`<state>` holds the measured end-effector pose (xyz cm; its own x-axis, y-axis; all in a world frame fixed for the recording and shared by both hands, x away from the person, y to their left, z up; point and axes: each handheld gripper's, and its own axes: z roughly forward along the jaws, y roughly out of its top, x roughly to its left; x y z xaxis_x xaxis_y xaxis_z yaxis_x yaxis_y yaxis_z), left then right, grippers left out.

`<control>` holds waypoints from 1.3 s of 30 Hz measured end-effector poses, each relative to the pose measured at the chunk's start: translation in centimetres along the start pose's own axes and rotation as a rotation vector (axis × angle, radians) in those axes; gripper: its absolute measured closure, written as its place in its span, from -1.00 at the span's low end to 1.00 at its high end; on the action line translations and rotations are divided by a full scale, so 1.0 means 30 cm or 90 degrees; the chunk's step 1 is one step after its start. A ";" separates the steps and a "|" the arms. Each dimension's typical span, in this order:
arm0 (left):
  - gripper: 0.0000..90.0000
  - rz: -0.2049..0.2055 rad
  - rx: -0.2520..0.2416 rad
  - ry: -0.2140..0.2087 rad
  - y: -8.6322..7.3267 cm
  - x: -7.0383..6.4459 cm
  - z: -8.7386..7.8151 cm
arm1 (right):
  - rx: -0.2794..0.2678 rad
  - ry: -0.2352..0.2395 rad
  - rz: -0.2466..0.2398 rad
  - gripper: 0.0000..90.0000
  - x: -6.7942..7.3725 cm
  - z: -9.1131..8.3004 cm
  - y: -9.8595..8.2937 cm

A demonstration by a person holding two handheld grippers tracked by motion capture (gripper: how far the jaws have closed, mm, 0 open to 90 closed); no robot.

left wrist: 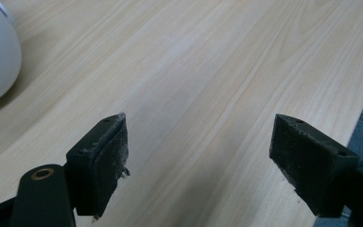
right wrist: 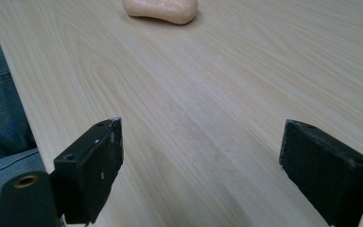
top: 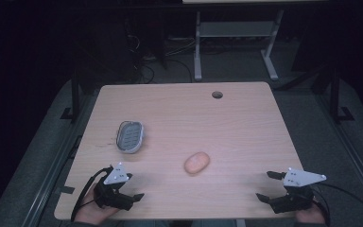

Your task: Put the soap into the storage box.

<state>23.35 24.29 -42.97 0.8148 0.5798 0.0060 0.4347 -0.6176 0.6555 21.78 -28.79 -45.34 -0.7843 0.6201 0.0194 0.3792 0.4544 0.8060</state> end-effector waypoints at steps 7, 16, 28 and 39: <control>-0.58 0.010 0.002 -0.008 0.038 -0.017 0.009 | -0.005 0.000 -0.005 -0.69 0.005 -0.009 0.001; -0.59 0.031 0.003 -0.019 0.099 -0.030 0.020 | -0.007 0.003 -0.010 -0.69 0.010 -0.010 0.005; -0.60 0.059 0.012 -0.037 0.206 -0.045 0.081 | -0.009 -0.004 -0.007 -0.69 0.008 -0.014 0.004; -0.61 0.070 0.020 -0.052 0.267 -0.057 0.127 | -0.015 -0.007 -0.007 -0.69 0.008 -0.021 0.005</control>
<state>26.89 16.32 -40.62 0.8858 0.4639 0.0141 0.3525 -0.6922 0.6297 21.34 -28.99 -44.83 -0.7829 0.6222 0.0032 0.3586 0.4469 0.8196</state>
